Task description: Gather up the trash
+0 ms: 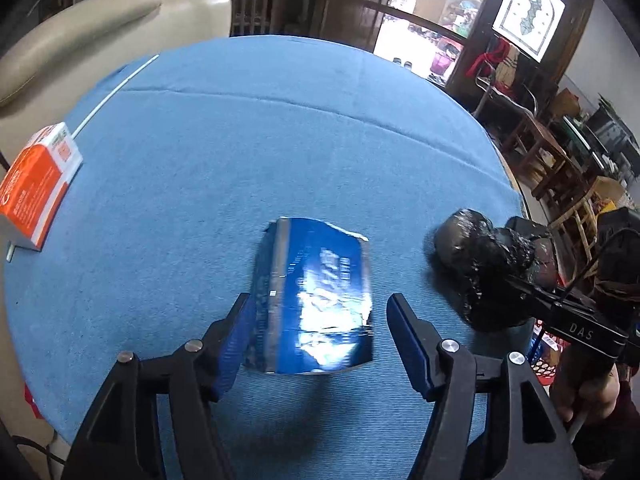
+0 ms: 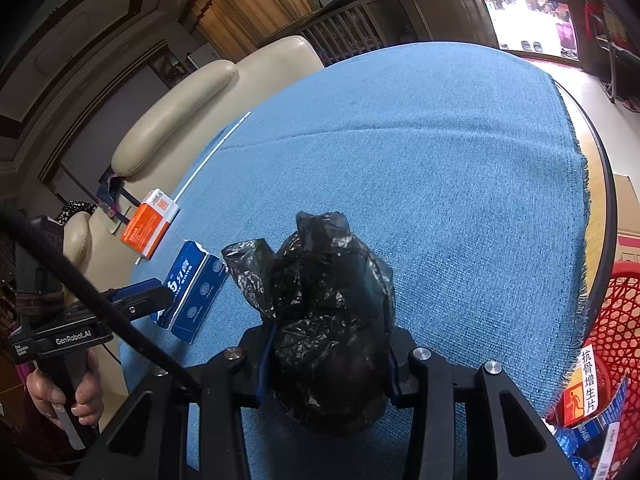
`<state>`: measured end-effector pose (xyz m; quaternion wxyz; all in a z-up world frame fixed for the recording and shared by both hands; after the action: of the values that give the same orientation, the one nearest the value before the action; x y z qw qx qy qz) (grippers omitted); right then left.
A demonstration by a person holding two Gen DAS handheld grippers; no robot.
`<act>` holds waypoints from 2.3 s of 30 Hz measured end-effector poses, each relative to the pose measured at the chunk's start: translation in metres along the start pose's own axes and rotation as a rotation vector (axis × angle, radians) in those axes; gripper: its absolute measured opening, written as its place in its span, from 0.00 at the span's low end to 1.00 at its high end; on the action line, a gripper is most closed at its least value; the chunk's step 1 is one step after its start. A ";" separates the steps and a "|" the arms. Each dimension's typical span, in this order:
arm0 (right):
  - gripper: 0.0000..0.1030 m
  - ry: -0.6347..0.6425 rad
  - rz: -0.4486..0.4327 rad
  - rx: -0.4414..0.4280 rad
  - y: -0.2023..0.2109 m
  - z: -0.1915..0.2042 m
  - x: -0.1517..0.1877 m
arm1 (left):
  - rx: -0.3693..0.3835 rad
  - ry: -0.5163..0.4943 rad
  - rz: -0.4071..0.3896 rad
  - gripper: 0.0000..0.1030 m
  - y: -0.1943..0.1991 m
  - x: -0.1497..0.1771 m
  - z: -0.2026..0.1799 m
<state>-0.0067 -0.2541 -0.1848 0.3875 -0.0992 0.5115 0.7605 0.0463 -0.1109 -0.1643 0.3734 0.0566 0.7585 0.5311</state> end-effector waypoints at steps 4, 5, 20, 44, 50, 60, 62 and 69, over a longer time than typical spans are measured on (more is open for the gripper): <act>0.42 -0.005 -0.020 0.002 0.005 0.000 0.000 | -0.032 -0.014 0.012 0.66 -0.005 0.000 0.000; 0.42 0.000 -0.024 0.004 0.007 0.000 -0.001 | -0.035 -0.015 0.014 0.66 -0.006 0.000 0.001; 0.42 -0.015 -0.087 0.002 0.042 -0.009 -0.012 | -0.009 -0.025 0.033 0.62 -0.013 -0.007 0.000; 0.42 -0.074 -0.119 0.049 0.075 -0.046 -0.020 | -0.059 -0.195 -0.015 0.55 -0.007 -0.060 -0.067; 0.42 -0.133 -0.161 0.095 0.101 -0.077 -0.017 | -0.029 -0.324 -0.032 0.55 -0.012 -0.079 -0.124; 0.42 -0.259 -0.210 0.167 0.144 -0.132 0.002 | 0.025 -0.494 -0.021 0.55 -0.018 -0.070 -0.199; 0.42 -0.276 -0.212 0.175 0.149 -0.138 0.005 | 0.037 -0.509 -0.011 0.55 -0.022 -0.067 -0.211; 0.42 -0.304 -0.214 0.213 0.170 -0.156 0.024 | 0.075 -0.555 0.007 0.55 -0.022 -0.053 -0.241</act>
<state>-0.1794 -0.4059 -0.1502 0.5469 0.0044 0.5112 0.6629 -0.0600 -0.3304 -0.1183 0.5627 0.2162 0.6461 0.4681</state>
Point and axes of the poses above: each gripper's, at about its wrist camera, not at the fingertips, and y roughly against the way its jaws point, z to its left, x to its underside, the point moved 10 cm from there along -y, roughly the way its jaws point, and after that the axes turned 1 degree about x, right-handed, at the moved point
